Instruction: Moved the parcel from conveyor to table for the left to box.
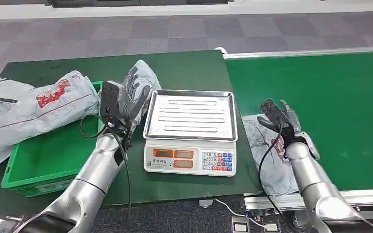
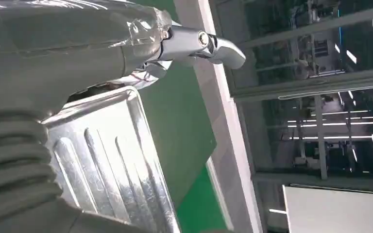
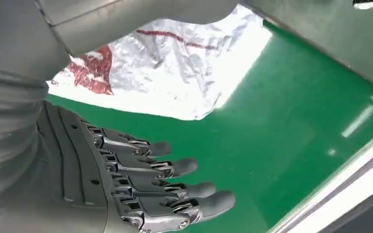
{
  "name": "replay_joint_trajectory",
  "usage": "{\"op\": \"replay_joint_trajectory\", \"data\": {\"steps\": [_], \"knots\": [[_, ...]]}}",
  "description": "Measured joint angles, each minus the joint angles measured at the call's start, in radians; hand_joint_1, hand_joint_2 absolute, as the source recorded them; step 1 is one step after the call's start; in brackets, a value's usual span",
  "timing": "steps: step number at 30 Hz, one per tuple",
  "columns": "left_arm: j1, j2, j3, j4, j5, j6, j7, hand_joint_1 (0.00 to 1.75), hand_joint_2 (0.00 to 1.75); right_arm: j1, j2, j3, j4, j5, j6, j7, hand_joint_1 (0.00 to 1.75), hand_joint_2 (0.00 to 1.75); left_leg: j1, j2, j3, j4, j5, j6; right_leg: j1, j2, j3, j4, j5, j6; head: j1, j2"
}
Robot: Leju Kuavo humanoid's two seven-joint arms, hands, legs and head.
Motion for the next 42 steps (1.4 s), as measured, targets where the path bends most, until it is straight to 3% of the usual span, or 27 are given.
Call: {"op": "replay_joint_trajectory", "data": {"steps": [3, 6, 8, 15, 19, 22, 25, 31, 36, 42], "knots": [[0.000, -0.003, 0.000, 0.000, 0.000, -0.001, 0.000, 0.00, 1.75, -0.005, 0.003, 0.000, 0.007, 0.001, 0.009, 0.001, 0.00, 1.75, 0.000, 0.000, 0.000, 0.000, 0.000, 0.000, 0.000, 0.000, 0.000, 0.000, 0.000, 0.000, 0.000, 0.000], [-0.003, -0.011, -0.029, 0.000, -0.027, -0.010, 0.005, 0.00, 1.75, -0.037, 0.004, 0.035, 0.048, 0.024, 0.226, 0.026, 0.00, 1.75, 0.000, 0.001, 0.000, 0.001, 0.000, 0.000, 0.000, 0.001, 0.000, 0.000, 0.000, 0.000, 0.000, 0.000], [-0.010, -0.021, -0.061, -0.001, -0.033, 0.000, 0.018, 0.00, 1.75, -0.055, 0.005, 0.069, 0.087, 0.029, 0.290, 0.034, 0.00, 1.75, 0.000, 0.000, 0.000, 0.001, 0.000, 0.000, 0.000, 0.000, 0.000, 0.000, 0.001, 0.001, 0.000, 0.000], [-0.018, -0.034, -0.108, -0.001, -0.032, 0.008, 0.024, 0.00, 1.75, -0.088, 0.013, 0.104, 0.147, 0.032, 0.307, 0.040, 0.00, 1.75, -0.001, 0.000, 0.000, 0.001, 0.000, 0.000, -0.001, 0.000, 0.000, 0.000, 0.001, 0.001, 0.000, 0.000], [-0.038, -0.038, -0.115, 0.024, -0.018, 0.015, 0.031, 0.00, 1.75, -0.076, -0.024, 0.233, 0.168, 0.246, 0.362, 0.102, 0.00, 1.75, -0.001, -0.002, 0.000, 0.001, 0.000, 0.000, 0.000, -0.003, 0.001, -0.001, 0.000, 0.001, 0.000, 0.000], [-0.048, -0.038, -0.116, 0.047, -0.009, 0.018, 0.025, 0.00, 1.75, -0.072, -0.056, 0.328, 0.182, 0.304, 0.384, 0.102, 0.00, 1.75, 0.000, -0.001, 0.001, 0.001, 0.000, 0.000, 0.000, -0.001, 0.001, -0.001, 0.000, 0.001, 0.000, 0.000], [-0.059, -0.040, -0.119, 0.068, -0.007, 0.015, 0.023, 0.00, 1.75, -0.072, -0.087, 0.403, 0.187, 0.322, 0.412, 0.086, 0.00, 1.75, -0.001, 0.003, 0.002, 0.001, -0.001, 0.000, -0.001, 0.003, 0.001, -0.001, 0.001, 0.001, 0.000, 0.000], [-0.067, -0.050, -0.121, 0.086, 0.003, 0.008, 0.029, 0.00, 1.75, -0.064, -0.144, 0.522, 0.175, 0.355, 0.404, 0.087, 0.00, 1.75, 0.000, 0.000, 0.008, 0.001, -0.002, 0.002, 0.000, -0.001, 0.009, -0.002, -0.002, 0.003, 0.000, 0.000], [-0.067, -0.050, -0.121, 0.090, 0.006, 0.010, 0.032, 0.00, 1.75, -0.061, -0.166, 0.569, 0.162, 0.365, 0.387, 0.118, 0.00, 1.75, 0.000, -0.003, 0.011, 0.001, -0.002, 0.004, 0.000, -0.004, 0.016, -0.005, -0.003, 0.005, 0.000, 0.000], [-0.064, -0.051, -0.121, 0.090, 0.007, 0.015, 0.033, 0.00, 1.75, -0.040, -0.177, 0.592, 0.162, 0.367, 0.384, 0.140, 0.00, 1.75, -0.002, -0.002, 0.008, 0.002, -0.001, 0.006, -0.002, -0.002, 0.012, -0.005, 0.000, 0.008, 0.000, 0.000]]}}
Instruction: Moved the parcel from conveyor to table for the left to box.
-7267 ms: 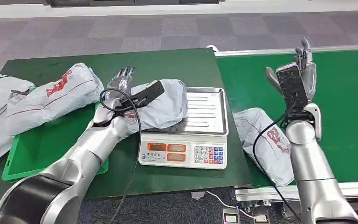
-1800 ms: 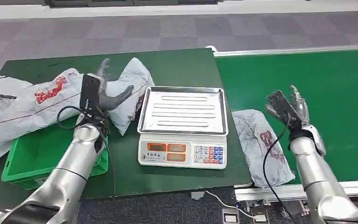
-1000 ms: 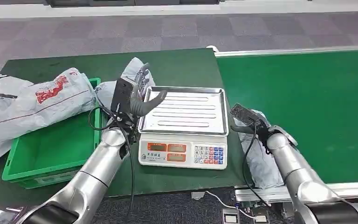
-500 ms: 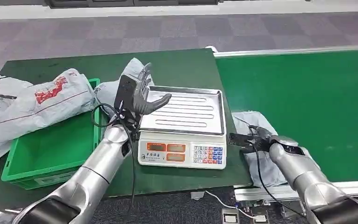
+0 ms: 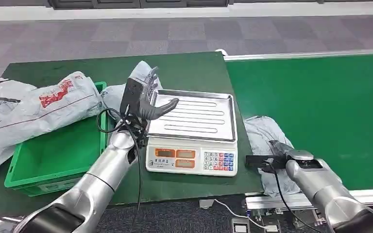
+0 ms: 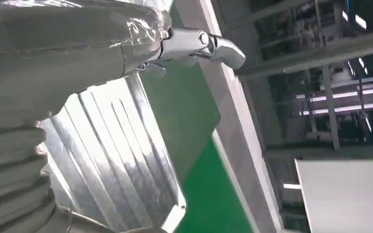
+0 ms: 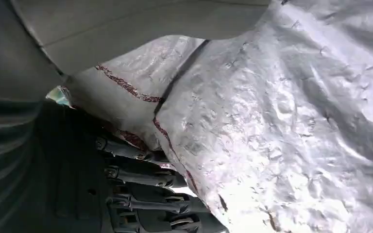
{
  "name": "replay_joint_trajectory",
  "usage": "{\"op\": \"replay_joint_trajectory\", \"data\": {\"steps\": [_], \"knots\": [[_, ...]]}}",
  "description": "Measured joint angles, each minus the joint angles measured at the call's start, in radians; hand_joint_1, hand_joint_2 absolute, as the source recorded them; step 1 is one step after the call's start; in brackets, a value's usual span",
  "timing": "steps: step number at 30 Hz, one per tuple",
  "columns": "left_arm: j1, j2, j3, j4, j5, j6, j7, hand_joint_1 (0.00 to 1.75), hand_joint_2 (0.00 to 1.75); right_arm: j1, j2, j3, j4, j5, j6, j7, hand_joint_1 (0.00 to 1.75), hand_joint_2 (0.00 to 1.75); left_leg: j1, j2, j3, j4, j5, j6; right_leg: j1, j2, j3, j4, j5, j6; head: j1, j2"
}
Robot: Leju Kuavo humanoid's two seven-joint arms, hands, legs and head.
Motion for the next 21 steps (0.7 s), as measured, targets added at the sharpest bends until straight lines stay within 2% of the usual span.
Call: {"op": "replay_joint_trajectory", "data": {"steps": [13, 15, 16, 17, 21], "knots": [[0.000, -0.002, 0.000, 0.000, -0.002, -0.007, 0.011, 0.00, 1.75, 0.013, -0.011, 0.004, 0.000, -0.042, 0.050, -0.064, 0.00, 1.75, 0.000, -0.001, 0.000, 0.000, 0.000, 0.000, 0.000, -0.001, -0.001, 0.000, -0.001, 0.000, 0.000, 0.000], [0.000, -0.002, 0.000, 0.000, -0.002, -0.012, 0.011, 0.00, 1.75, 0.013, -0.020, 0.012, -0.002, -0.040, 0.085, -0.107, 0.00, 1.75, 0.000, -0.001, 0.000, 0.000, 0.000, 0.000, 0.000, -0.001, 0.000, 0.000, -0.001, 0.000, 0.000, 0.000], [0.000, -0.002, 0.000, 0.000, -0.002, -0.016, 0.011, 0.00, 1.75, 0.010, -0.029, 0.024, -0.010, -0.040, 0.112, -0.132, 0.58, 1.75, 0.000, -0.001, 0.000, 0.000, 0.000, 0.000, 0.000, -0.001, 0.000, 0.000, -0.001, 0.000, 0.000, 0.000], [0.000, -0.002, 0.000, 0.000, -0.004, -0.016, 0.011, 0.00, 1.75, 0.008, -0.039, 0.036, -0.017, -0.043, 0.132, -0.149, 1.75, 1.75, 0.000, -0.001, 0.000, 0.000, 0.000, 0.000, 0.000, -0.002, 0.000, 0.000, -0.001, 0.000, 0.000, 0.000], [0.000, -0.003, 0.000, 0.000, -0.011, -0.018, 0.012, 0.00, 1.75, -0.001, -0.077, 0.081, -0.052, -0.072, 0.184, -0.188, 1.75, 1.75, 0.000, -0.002, 0.000, 0.000, -0.001, 0.001, 0.000, -0.002, 0.001, 0.000, -0.001, 0.000, 0.000, 0.000]]}}
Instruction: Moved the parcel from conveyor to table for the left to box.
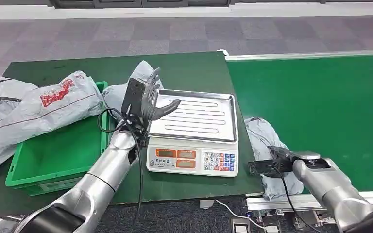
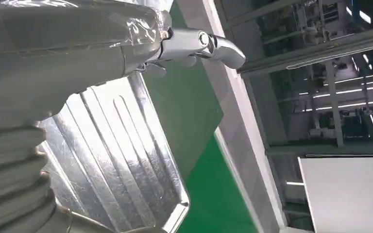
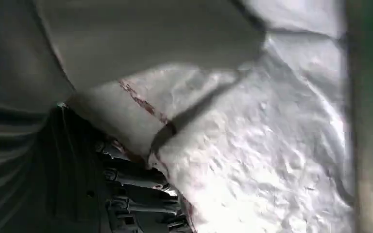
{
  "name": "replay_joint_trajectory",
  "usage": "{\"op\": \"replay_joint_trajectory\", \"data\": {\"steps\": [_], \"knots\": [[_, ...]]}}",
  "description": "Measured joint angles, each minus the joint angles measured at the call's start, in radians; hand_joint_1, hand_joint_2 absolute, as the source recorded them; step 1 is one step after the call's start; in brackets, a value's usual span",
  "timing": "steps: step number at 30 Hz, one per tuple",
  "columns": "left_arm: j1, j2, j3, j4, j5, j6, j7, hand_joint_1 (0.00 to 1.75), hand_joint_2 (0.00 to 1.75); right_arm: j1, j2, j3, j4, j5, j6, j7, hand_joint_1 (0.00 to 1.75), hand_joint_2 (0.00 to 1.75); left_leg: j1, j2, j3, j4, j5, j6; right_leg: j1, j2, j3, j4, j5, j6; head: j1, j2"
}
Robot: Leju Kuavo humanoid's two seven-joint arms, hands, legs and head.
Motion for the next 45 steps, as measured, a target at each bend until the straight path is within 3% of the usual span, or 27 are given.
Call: {"op": "replay_joint_trajectory", "data": {"steps": [7, 17, 34, 36, 38, 39, 40, 45], "knots": [[0.000, 0.000, 0.000, 0.000, -0.011, 0.000, 0.010, 0.00, 1.75, -0.026, -0.048, 0.051, -0.030, -0.064, 0.031, -0.024, 1.75, 1.75, 0.000, -0.001, 0.000, 0.000, 0.000, 0.000, 0.000, 0.000, 0.000, 0.000, 0.000, 0.000, 0.000, 0.000], [0.000, -0.002, 0.000, 0.000, -0.011, 0.000, 0.012, 0.00, 1.75, 0.016, -0.105, 0.076, -0.065, -0.087, 0.039, -0.017, 1.75, 1.75, 0.000, -0.002, -0.002, 0.000, -0.001, 0.000, 0.000, -0.002, -0.001, 0.000, -0.001, 0.000, 0.000, 0.000], [0.000, -0.006, 0.000, 0.000, -0.011, 0.000, 0.013, 0.00, 1.75, 0.038, -0.122, 0.091, -0.080, -0.087, 0.041, -0.018, 1.75, 1.75, 0.000, -0.002, -0.002, 0.000, -0.001, 0.001, 0.000, -0.001, -0.001, 0.000, -0.001, 0.000, 0.000, 0.000], [0.001, -0.005, 0.000, -0.001, -0.011, 0.009, 0.012, 0.00, 1.75, 0.034, -0.120, 0.091, -0.086, -0.100, -0.007, -0.007, 1.75, 1.75, 0.000, -0.002, -0.005, -0.001, -0.001, 0.001, 0.000, -0.002, 0.000, 0.001, -0.001, 0.000, 0.000, 0.000], [0.020, 0.008, 0.000, -0.023, -0.005, 0.029, 0.008, 0.00, 1.75, 0.006, -0.085, 0.083, -0.087, -0.130, -0.175, 0.045, 1.75, 1.75, 0.000, 0.001, -0.011, -0.001, -0.001, 0.000, 0.000, 0.001, -0.003, 0.002, 0.000, 0.000, 0.000, 0.000], [0.030, 0.016, 0.001, -0.033, -0.005, 0.029, 0.007, 0.00, 1.75, -0.018, -0.070, 0.074, -0.087, -0.143, -0.233, 0.062, 0.31, 1.75, -0.001, 0.007, -0.011, -0.001, -0.002, -0.001, -0.001, 0.006, -0.006, 0.003, 0.001, -0.001, 0.000, 0.000], [0.040, 0.024, 0.001, -0.046, -0.005, 0.029, 0.007, 0.00, 1.75, -0.043, -0.049, 0.057, -0.088, -0.159, -0.278, 0.081, 0.00, 1.75, -0.001, 0.010, -0.004, -0.001, -0.002, -0.001, -0.001, 0.010, -0.008, 0.003, 0.002, -0.002, 0.000, 0.000], [0.072, 0.039, 0.008, -0.090, -0.011, 0.020, 0.022, 0.00, 1.75, -0.091, -0.033, -0.034, -0.139, -0.213, -0.271, 0.147, 0.00, 1.75, 0.000, 0.000, -0.007, 0.000, 0.004, -0.001, 0.001, -0.001, -0.009, 0.003, 0.003, -0.003, 0.000, 0.000]]}}
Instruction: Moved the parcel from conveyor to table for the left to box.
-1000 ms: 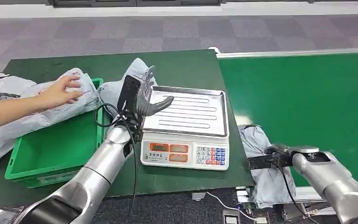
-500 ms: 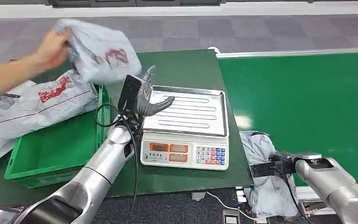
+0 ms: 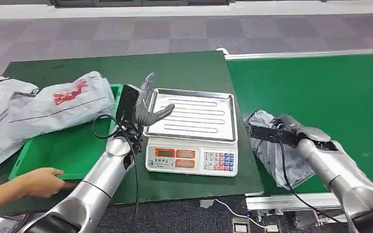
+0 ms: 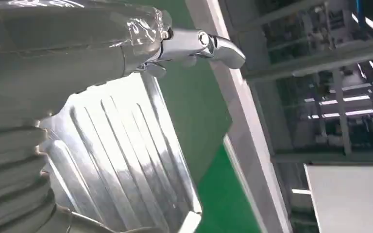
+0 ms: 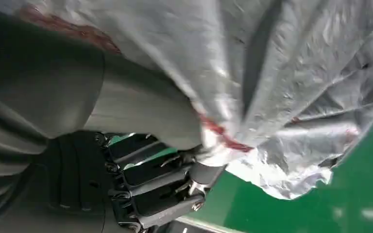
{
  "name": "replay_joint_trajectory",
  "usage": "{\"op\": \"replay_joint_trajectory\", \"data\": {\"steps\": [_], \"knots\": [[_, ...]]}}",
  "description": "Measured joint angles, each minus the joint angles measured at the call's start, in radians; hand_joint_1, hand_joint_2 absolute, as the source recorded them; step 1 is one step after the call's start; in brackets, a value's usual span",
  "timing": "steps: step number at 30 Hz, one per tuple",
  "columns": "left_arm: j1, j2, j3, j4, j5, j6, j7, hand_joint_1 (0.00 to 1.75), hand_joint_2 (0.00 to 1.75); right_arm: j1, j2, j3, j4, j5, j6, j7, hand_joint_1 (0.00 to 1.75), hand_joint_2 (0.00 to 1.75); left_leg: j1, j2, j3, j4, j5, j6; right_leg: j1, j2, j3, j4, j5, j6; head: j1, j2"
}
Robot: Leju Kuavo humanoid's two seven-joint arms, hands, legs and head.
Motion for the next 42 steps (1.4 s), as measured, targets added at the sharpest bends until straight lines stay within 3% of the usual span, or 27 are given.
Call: {"op": "replay_joint_trajectory", "data": {"steps": [11, 17, 23, 33, 38, 42], "knots": [[0.000, 0.011, 0.001, -0.010, -0.001, 0.000, 0.002, 0.00, 1.75, 0.021, -0.019, -0.052, -0.047, -0.013, 0.033, 0.007, 0.00, 1.75, 0.000, 0.002, -0.001, 0.000, 0.000, 0.000, 0.000, 0.002, -0.001, 0.000, 0.000, 0.000, 0.000, 0.000], [0.000, 0.018, 0.002, -0.010, 0.000, 0.000, -0.005, 0.00, 1.75, 0.099, -0.027, -0.059, -0.114, 0.013, -0.001, 0.058, 0.00, 1.75, 0.000, 0.002, -0.001, 0.000, 0.000, 0.000, 0.000, 0.002, -0.001, 0.000, 0.000, 0.000, 0.000, 0.000], [0.000, 0.018, 0.002, -0.010, 0.000, -0.001, -0.005, 0.00, 1.75, 0.165, -0.102, -0.096, -0.246, 0.004, 0.097, 0.069, 0.00, 1.75, 0.000, 0.001, -0.002, 0.000, -0.001, 0.001, 0.000, 0.001, -0.001, 0.000, 0.000, 0.000, 0.000, 0.000], [0.000, 0.018, 0.002, -0.010, 0.000, -0.002, -0.005, 0.00, 1.75, 0.214, -0.154, -0.106, -0.330, 0.009, 0.119, 0.072, 0.00, 1.75, -0.001, 0.003, -0.001, 0.000, -0.001, 0.001, 0.000, 0.002, -0.002, 0.000, 0.000, 0.000, 0.000, 0.000], [-0.007, 0.006, 0.002, -0.003, 0.000, -0.020, -0.006, 0.00, 1.75, 0.401, -0.222, -0.132, -0.451, 0.067, 0.206, 0.122, 0.00, 1.75, 0.001, -0.009, -0.001, 0.000, -0.001, 0.001, 0.001, -0.008, 0.003, -0.001, -0.004, 0.002, 0.000, 0.000], [-0.011, 0.001, 0.002, 0.001, 0.000, -0.020, -0.005, 0.00, 1.75, 0.502, -0.261, -0.151, -0.528, 0.073, 0.220, 0.130, 0.00, 1.75, 0.000, -0.004, -0.002, 0.000, -0.004, 0.001, 0.000, -0.002, 0.000, -0.001, -0.004, 0.002, 0.000, 0.000]]}}
